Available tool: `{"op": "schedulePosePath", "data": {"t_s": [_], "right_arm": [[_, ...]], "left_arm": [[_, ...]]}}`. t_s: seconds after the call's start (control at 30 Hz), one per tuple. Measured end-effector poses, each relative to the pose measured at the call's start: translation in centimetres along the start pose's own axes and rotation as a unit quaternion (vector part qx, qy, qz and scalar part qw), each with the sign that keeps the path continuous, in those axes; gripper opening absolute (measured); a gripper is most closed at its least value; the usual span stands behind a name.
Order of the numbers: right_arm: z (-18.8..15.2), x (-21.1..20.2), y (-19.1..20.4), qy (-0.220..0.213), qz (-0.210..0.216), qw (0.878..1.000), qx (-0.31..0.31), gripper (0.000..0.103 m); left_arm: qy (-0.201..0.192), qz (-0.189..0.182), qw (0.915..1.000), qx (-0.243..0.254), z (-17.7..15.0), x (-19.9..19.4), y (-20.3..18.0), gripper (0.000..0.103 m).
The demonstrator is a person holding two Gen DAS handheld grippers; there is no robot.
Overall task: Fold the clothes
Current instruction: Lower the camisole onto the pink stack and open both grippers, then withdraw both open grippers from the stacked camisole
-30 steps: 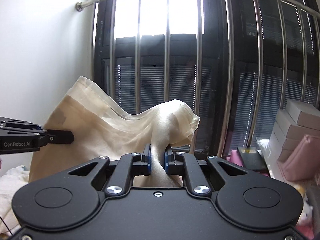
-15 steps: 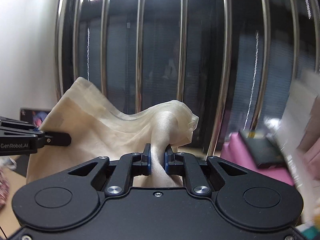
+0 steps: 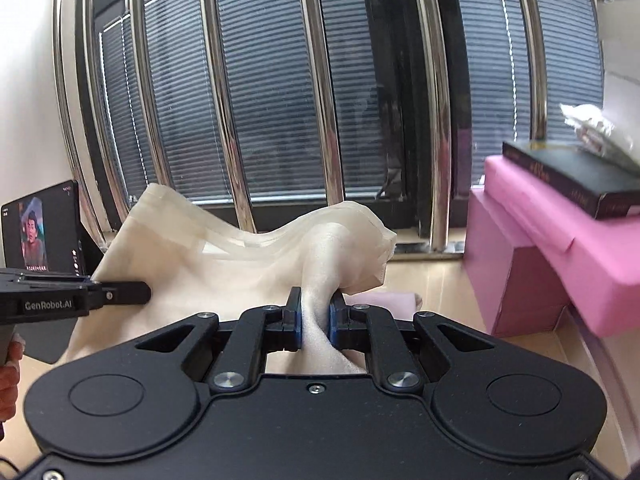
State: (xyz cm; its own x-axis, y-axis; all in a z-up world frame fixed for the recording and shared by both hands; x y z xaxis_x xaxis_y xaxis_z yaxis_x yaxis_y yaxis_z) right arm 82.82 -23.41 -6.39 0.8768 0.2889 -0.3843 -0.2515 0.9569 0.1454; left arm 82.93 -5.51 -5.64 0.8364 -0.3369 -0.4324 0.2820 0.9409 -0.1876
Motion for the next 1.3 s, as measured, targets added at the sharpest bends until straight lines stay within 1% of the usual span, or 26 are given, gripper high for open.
{"op": "schedulePosePath", "data": {"t_s": [0.13, 0.27, 0.4, 0.47, 0.5, 0.53, 0.57, 0.6, 0.63, 0.7, 0.77, 0.83, 0.87, 0.9, 0.93, 0.97, 1.0, 1.03, 1.07, 1.2, 1.3], "right_arm": [[-0.2, 1.2, -0.1, 0.005, 0.003, 1.0, 0.009, 0.013], [-0.4, 2.2, -0.4, 0.013, -0.001, 1.0, 0.008, 0.017], [-0.7, 2.1, -0.3, 0.023, -0.009, 1.0, 0.007, 0.025], [-0.7, 2.1, -0.5, 0.027, -0.017, 0.999, 0.006, 0.03], [-0.7, 2.1, -0.7, 0.031, -0.024, 0.999, 0.006, 0.038], [-0.6, 2.0, -0.9, 0.03, -0.032, 0.999, 0.007, 0.049], [-0.5, 1.8, -1.2, 0.029, -0.041, 0.999, 0.008, 0.052], [-0.3, 1.7, -1.7, 0.023, -0.053, 0.998, 0.015, 0.054], [0.1, 1.4, -2.1, 0.014, -0.065, 0.997, 0.024, 0.055], [1.0, 0.2, -3.0, -0.013, -0.085, 0.995, 0.041, 0.059], [1.9, -1.1, -3.5, -0.049, -0.107, 0.992, 0.046, 0.061], [2.5, -1.8, -3.0, -0.074, -0.102, 0.991, 0.034, 0.06], [2.4, -1.7, -2.5, -0.071, -0.095, 0.993, 0.027, 0.06], [2.3, -1.6, -2.0, -0.066, -0.086, 0.994, 0.02, 0.057], [2.0, -1.3, -1.5, -0.057, -0.077, 0.995, 0.012, 0.043], [1.7, -1.0, -0.9, -0.046, -0.071, 0.996, 0.002, 0.034], [1.3, -0.6, -0.4, -0.035, -0.065, 0.997, -0.008, 0.023], [1.0, -0.3, 0.1, -0.025, -0.064, 0.997, -0.018, 0.022], [0.6, -0.1, 0.5, -0.016, -0.063, 0.998, -0.028, 0.022], [-0.8, 0.8, 1.8, 0.018, -0.055, 0.997, -0.049, 0.021], [-1.8, 1.5, 2.2, 0.042, -0.054, 0.996, -0.058, 0.021]], "left_arm": [[0.002, 0.0, 0.9999, -0.015, 0.0, 0.6, 0.6, 0.006], [0.014, -0.013, 0.9989, -0.042, -0.3, 1.4, 1.7, 0.006], [0.03, -0.015, 0.9984, -0.045, -0.8, 2.1, 2.5, 0.008], [0.034, -0.009, 0.9981, -0.05, -0.8, 2.0, 2.7, 0.012], [0.034, -0.005, 0.9981, -0.052, -0.7, 1.9, 2.8, 0.023], [0.032, 0.0, 0.9981, -0.053, -0.5, 1.8, 3.0, 0.041], [0.024, 0.008, 0.9984, -0.051, -0.2, 1.5, 3.2, 0.05], [0.011, 0.018, 0.9987, -0.047, 0.2, 1.1, 3.3, 0.066], [-0.002, 0.027, 0.9987, -0.044, 0.6, 0.7, 3.5, 0.074], [-0.034, 0.041, 0.998, -0.035, 1.6, -0.3, 3.5, 0.077], [-0.07, 0.044, 0.9963, -0.023, 2.4, -1.2, 2.9, 0.078], [-0.087, 0.034, 0.9956, -0.003, 2.6, -1.6, 1.7, 0.077], [-0.085, 0.033, 0.9958, 0.008, 2.5, -1.5, 1.1, 0.076], [-0.076, 0.032, 0.9963, 0.021, 2.2, -1.2, 0.5, 0.069], [-0.068, 0.032, 0.9966, 0.034, 1.9, -0.9, -0.1, 0.059], [-0.058, 0.031, 0.9968, 0.045, 1.6, -0.6, -0.7, 0.055], [-0.046, 0.028, 0.9971, 0.053, 1.2, -0.3, -1.1, 0.048], [-0.034, 0.027, 0.9971, 0.063, 0.8, 0.1, -1.5, 0.041], [-0.024, 0.026, 0.9968, 0.071, 0.5, 0.4, -1.9, 0.039], [-0.009, 0.046, 0.9935, 0.104, -0.5, 1.0, -2.4, 0.039], [0.002, 0.057, 0.9922, 0.111, -1.2, 1.8, -2.0, 0.039]]}}
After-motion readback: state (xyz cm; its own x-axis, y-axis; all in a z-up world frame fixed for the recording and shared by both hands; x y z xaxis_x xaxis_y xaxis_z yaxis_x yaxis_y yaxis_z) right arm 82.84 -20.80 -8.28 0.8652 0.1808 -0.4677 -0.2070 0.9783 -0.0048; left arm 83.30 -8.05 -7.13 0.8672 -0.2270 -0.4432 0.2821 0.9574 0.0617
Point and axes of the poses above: each gripper's, at about its wrist camera, not at the fingertips, and x roughly the way its jaws point, y to its left, z to its top, the point moved 10 cm from there along x, roughly the way its jaws point, and after that the axes turned 2 degrees about -y, right-handed, at the moved point
